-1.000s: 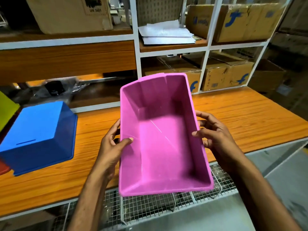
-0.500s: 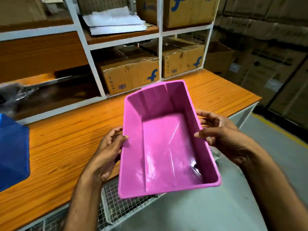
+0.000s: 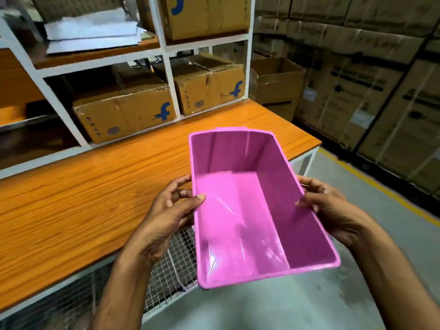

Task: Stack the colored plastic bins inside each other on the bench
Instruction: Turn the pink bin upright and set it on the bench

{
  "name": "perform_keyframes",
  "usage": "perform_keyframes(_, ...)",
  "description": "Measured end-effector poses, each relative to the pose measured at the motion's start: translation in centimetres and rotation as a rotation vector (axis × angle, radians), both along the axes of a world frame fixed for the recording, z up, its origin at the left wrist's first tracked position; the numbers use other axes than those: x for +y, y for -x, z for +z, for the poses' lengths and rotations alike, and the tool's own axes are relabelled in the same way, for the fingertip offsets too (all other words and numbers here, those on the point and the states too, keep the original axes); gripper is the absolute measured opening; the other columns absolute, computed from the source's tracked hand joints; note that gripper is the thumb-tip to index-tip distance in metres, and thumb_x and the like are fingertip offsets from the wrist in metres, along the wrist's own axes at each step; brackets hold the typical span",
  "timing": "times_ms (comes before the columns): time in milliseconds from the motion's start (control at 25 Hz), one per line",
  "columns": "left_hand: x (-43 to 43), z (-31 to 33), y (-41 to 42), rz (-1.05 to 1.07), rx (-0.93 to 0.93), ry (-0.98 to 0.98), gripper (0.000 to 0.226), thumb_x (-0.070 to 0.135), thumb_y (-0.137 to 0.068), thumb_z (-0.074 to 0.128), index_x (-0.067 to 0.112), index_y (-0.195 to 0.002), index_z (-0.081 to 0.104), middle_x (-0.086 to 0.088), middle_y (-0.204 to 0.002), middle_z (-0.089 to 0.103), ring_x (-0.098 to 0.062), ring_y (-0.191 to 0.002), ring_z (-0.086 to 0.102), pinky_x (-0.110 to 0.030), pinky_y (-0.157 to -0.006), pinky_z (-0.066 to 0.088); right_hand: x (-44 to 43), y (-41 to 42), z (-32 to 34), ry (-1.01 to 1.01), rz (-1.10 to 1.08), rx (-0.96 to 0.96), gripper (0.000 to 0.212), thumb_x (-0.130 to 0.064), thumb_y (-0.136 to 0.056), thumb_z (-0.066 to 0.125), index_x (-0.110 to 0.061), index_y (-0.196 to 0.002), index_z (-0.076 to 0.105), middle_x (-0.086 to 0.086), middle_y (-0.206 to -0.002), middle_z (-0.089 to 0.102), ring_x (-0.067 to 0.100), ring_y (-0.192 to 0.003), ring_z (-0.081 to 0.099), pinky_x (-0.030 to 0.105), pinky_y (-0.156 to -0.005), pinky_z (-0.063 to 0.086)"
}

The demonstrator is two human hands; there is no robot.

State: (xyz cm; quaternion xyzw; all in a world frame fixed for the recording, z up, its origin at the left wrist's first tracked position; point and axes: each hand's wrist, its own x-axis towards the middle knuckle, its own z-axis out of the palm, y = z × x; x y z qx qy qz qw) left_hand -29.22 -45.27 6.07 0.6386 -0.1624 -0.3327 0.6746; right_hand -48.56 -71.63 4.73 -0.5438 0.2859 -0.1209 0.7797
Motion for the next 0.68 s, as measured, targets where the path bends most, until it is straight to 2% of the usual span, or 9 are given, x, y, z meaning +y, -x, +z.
perform_keyframes(80,-4.0,0.4,1.8,0.005,0.014,0.000,0.063,0.021,-0.070,0.081,0.021,-0.130,0.062,-0.024,-0.122,0.066,-0.020,-0.093,0.073,-0.028,-0.072,0.061,-4.6,1.3,0.1,-0.048,0.062,0.048,0.053,0.021,-0.084,0.043,-0.006,-0.121,0.070,0.015,-0.078,0.073,0.018,-0.045,0.062,0.030,-0.050,0.058)
perform_keyframes(160,-7.8,1.0,3.0,0.039,0.037,0.000,0.065,0.023,-0.067,0.082,0.017,-0.129,0.062,-0.022,-0.122,0.069,-0.021,-0.091,0.072,-0.030,-0.071,0.058,-9.3,1.5,-0.1,-0.092,0.115,0.074,0.057,0.016,-0.080,0.045,-0.007,-0.125,0.070,0.024,-0.099,0.073,0.030,-0.062,0.066,0.040,-0.060,0.062)
perform_keyframes(240,-11.3,1.7,3.5,0.071,0.069,0.025,0.066,0.024,-0.068,0.082,0.015,-0.130,0.060,-0.015,-0.112,0.074,-0.018,-0.086,0.070,-0.028,-0.064,0.055,-13.5,0.3,0.1,-0.122,0.160,0.103,0.057,0.010,-0.079,0.044,-0.008,-0.127,0.070,0.027,-0.112,0.070,0.037,-0.080,0.067,0.049,-0.072,0.062)
perform_keyframes(280,-13.2,2.0,3.3,0.091,0.084,0.042,0.062,0.022,-0.071,0.081,0.014,-0.129,0.060,-0.010,-0.108,0.076,-0.014,-0.081,0.071,-0.025,-0.061,0.055,-15.6,-0.7,0.4,-0.138,0.181,0.110,0.052,0.007,-0.081,0.043,-0.007,-0.122,0.073,0.026,-0.111,0.071,0.038,-0.081,0.069,0.051,-0.075,0.061)
perform_keyframes(360,-16.6,2.5,2.1,0.128,0.106,0.052,0.051,0.018,-0.080,0.078,0.015,-0.127,0.060,-0.005,-0.107,0.078,-0.009,-0.077,0.072,-0.020,-0.060,0.057,-19.2,-2.9,1.0,-0.164,0.224,0.119,0.042,0.002,-0.085,0.042,-0.006,-0.101,0.080,0.024,-0.096,0.076,0.035,-0.069,0.074,0.049,-0.068,0.063)
perform_keyframes(480,-21.0,2.8,-1.4,0.165,0.091,0.057,0.048,0.016,-0.085,0.076,0.015,-0.131,0.060,-0.006,-0.111,0.078,-0.009,-0.083,0.073,-0.021,-0.067,0.059,-24.7,-7.8,1.1,-0.149,0.246,0.170,0.044,0.000,-0.089,0.042,-0.009,-0.073,0.082,0.019,-0.078,0.075,0.031,-0.059,0.073,0.044,-0.060,0.063)
perform_keyframes(560,-23.6,2.4,-4.4,0.194,0.086,0.049,0.043,0.013,-0.087,0.075,0.017,-0.128,0.062,-0.006,-0.109,0.079,-0.011,-0.085,0.073,-0.021,-0.068,0.059,-27.3,-11.0,0.9,-0.128,0.275,0.155,0.030,0.000,-0.079,0.056,-0.009,-0.091,0.082,0.018,-0.085,0.072,0.033,-0.065,0.067,0.043,-0.068,0.061)
perform_keyframes(640,-26.1,1.7,-7.1,0.217,0.094,0.021,0.038,0.008,-0.089,0.071,0.019,-0.125,0.064,-0.005,-0.107,0.079,-0.014,-0.086,0.071,-0.022,-0.066,0.059,-30.7,-13.9,0.1,-0.107,0.312,0.143,0.065,0.002,-0.061,0.071,-0.006,-0.125,0.069,0.017,-0.097,0.066,0.030,-0.064,0.057,0.035,-0.069,0.055)
perform_keyframes(680,-27.4,1.3,-8.4,0.228,0.100,0.007,0.038,0.006,-0.090,0.068,0.020,-0.125,0.064,-0.004,-0.105,0.079,-0.016,-0.087,0.070,-0.023,-0.064,0.057,-32.1,-15.2,0.3,-0.091,0.310,0.143,0.074,0.006,-0.060,0.072,-0.006,-0.132,0.064,0.016,-0.098,0.065,0.025,-0.059,0.058,0.031,-0.063,0.055)
